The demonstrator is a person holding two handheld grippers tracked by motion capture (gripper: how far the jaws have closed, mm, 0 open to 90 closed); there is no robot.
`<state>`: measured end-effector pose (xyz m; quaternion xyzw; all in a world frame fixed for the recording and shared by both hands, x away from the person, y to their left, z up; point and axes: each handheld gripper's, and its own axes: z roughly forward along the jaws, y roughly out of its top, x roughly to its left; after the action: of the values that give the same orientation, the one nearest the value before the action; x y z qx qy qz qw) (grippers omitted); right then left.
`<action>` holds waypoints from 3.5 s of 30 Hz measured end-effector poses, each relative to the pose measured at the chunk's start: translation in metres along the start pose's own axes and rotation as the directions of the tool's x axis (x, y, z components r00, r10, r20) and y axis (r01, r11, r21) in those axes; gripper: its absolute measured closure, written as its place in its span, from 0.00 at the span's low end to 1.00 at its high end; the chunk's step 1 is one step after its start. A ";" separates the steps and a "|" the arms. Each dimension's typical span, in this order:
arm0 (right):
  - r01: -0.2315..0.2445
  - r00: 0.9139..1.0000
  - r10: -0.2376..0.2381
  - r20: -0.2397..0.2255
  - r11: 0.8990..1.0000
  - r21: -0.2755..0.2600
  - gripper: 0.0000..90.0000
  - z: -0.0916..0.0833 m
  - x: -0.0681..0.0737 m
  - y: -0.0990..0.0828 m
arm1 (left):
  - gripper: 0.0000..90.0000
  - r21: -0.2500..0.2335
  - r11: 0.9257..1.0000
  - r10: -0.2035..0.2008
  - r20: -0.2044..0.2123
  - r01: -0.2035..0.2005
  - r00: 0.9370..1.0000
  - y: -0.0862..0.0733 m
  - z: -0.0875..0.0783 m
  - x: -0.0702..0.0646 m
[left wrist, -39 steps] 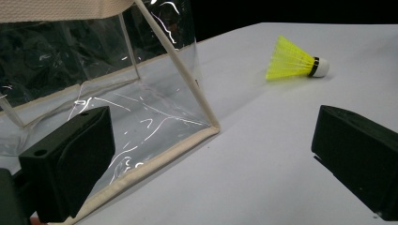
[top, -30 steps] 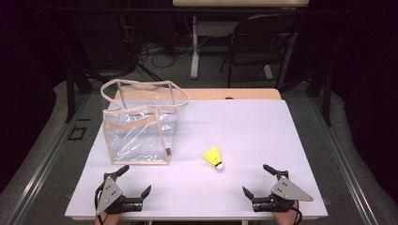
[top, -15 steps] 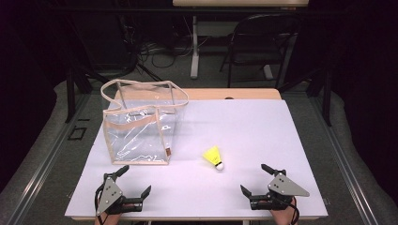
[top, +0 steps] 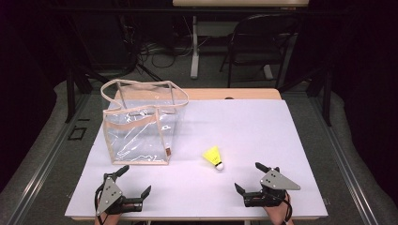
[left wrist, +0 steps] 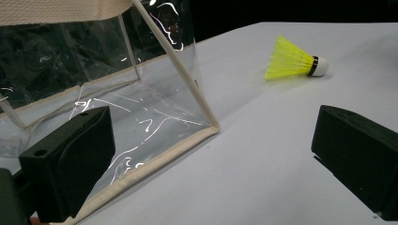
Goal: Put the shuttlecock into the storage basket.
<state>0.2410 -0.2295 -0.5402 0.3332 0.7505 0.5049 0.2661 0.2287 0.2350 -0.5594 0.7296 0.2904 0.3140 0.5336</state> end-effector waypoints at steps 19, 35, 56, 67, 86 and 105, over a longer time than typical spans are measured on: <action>0.006 1.000 -0.004 -0.023 0.998 0.060 0.00 0.031 0.013 0.014 | 0.00 -0.007 1.000 0.011 -0.020 -0.011 1.000 -0.001 0.000 0.002; 0.006 0.999 -0.010 0.042 0.995 0.099 0.00 0.052 0.014 0.022 | 0.00 -0.008 1.000 0.013 -0.036 -0.013 0.999 -0.001 -0.001 0.003; -0.037 0.999 0.038 0.000 0.970 0.241 0.00 0.080 0.010 0.033 | 0.00 -0.010 1.000 0.019 -0.036 -0.020 0.999 0.000 -0.002 0.003; -0.031 0.999 0.037 -0.014 0.952 0.305 0.00 0.092 0.012 0.040 | 0.00 -0.014 1.000 0.022 -0.039 -0.022 0.999 0.001 -0.003 0.002; -0.022 1.000 0.029 -0.009 0.906 0.423 0.00 0.113 0.012 0.046 | 0.00 -0.018 1.000 0.023 -0.042 -0.024 0.999 0.002 -0.004 0.002; 0.008 0.998 -0.035 0.043 0.860 0.511 0.29 0.128 0.023 0.053 | 0.00 -0.018 1.000 0.023 -0.040 -0.023 0.999 0.001 -0.003 0.002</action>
<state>0.3325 -0.1233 -0.5371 0.3963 0.8539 0.2766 0.1931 0.2282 0.2382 -0.5576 0.7216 0.2897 0.3372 0.5306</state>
